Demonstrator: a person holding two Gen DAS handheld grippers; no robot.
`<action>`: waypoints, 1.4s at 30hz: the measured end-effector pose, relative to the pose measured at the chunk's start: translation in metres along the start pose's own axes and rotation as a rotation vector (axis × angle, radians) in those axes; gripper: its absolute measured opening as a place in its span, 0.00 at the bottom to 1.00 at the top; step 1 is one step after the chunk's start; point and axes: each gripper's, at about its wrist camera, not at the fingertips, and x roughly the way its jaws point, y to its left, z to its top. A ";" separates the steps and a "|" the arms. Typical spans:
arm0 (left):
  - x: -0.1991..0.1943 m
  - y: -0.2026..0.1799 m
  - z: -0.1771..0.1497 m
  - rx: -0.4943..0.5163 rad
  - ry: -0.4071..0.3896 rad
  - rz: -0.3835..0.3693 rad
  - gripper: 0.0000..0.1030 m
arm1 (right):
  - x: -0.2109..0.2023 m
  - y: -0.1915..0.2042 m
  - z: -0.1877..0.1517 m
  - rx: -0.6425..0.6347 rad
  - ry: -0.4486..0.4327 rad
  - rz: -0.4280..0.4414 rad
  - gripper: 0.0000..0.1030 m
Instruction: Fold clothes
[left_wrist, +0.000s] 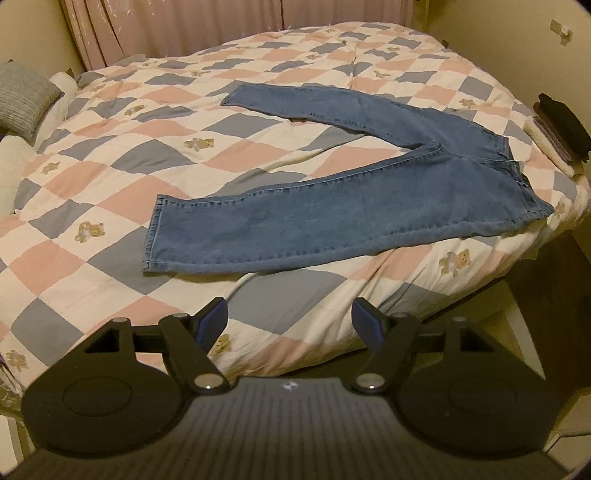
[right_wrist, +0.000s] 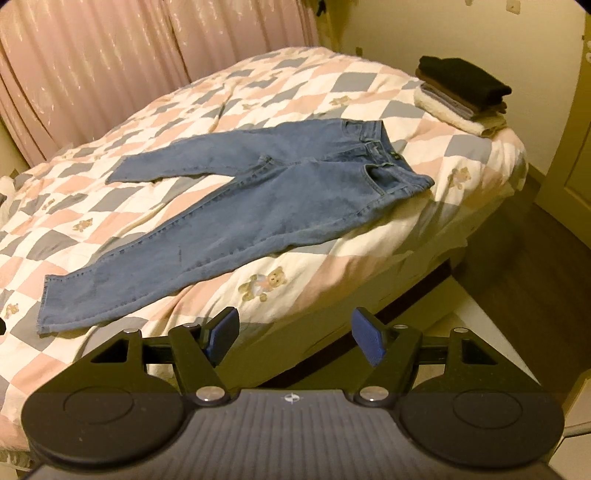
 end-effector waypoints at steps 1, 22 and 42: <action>-0.003 0.003 -0.002 0.001 -0.005 0.000 0.69 | -0.003 0.002 -0.002 0.003 -0.008 0.001 0.68; 0.016 0.021 0.026 -0.052 -0.028 0.016 0.70 | 0.004 0.028 0.048 -0.056 -0.055 -0.016 0.71; 0.114 -0.011 0.125 -0.087 -0.004 0.048 0.65 | 0.140 -0.017 0.141 -0.179 0.147 0.014 0.73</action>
